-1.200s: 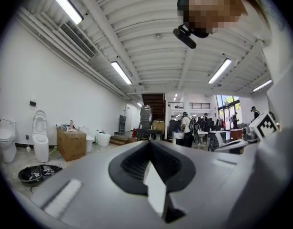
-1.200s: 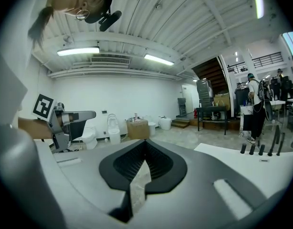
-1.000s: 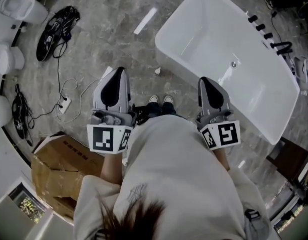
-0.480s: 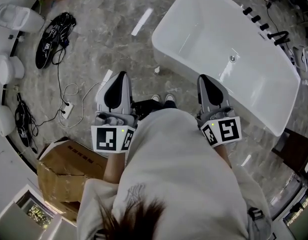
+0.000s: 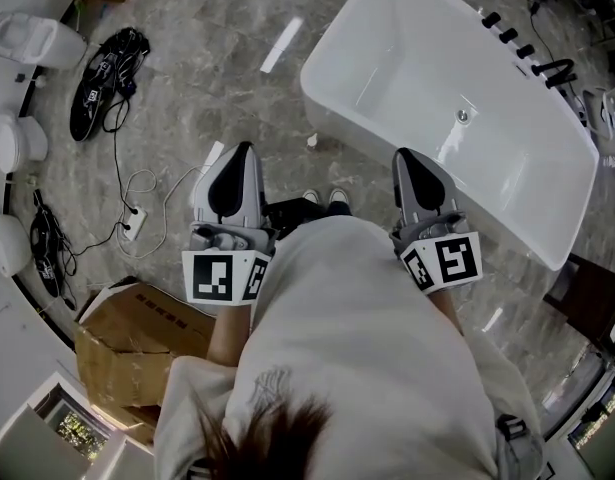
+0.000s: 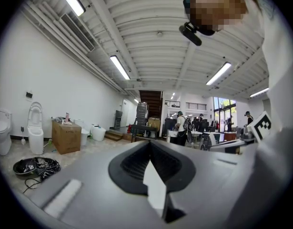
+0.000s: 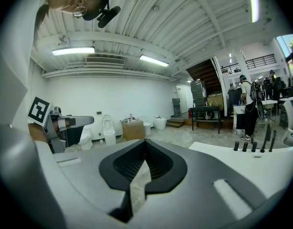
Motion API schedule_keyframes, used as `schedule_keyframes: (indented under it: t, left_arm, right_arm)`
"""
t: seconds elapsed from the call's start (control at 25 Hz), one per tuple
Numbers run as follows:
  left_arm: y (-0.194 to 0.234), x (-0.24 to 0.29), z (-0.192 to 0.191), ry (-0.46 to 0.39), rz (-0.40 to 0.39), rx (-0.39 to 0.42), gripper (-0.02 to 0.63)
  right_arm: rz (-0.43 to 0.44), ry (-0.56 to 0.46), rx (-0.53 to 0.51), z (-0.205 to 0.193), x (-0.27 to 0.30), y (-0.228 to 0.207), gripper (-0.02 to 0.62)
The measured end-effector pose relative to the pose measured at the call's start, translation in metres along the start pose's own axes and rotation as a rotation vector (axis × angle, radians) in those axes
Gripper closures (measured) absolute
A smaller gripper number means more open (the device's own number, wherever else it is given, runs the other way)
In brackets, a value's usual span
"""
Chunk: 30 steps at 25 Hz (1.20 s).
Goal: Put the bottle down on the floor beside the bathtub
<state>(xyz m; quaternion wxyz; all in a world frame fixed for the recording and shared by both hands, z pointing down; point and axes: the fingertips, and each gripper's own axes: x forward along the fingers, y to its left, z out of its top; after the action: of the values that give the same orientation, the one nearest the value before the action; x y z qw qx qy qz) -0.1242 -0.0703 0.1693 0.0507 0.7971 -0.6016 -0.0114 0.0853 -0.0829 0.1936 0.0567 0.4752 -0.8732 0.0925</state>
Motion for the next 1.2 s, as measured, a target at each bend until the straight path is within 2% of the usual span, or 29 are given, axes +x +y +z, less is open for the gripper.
schedule_keyframes:
  t: [0.72,1.2]
  left_arm:
    - [0.010,-0.002,0.002,-0.012,0.035,-0.016,0.557]
    - [0.013,-0.005,0.001,-0.013,0.031,-0.019,0.557]
  right_arm:
    - [-0.014,-0.003,-0.006,0.003,-0.001,-0.003,0.597]
    - [-0.010,-0.005,-0.020,0.003,-0.002,0.002,0.597]
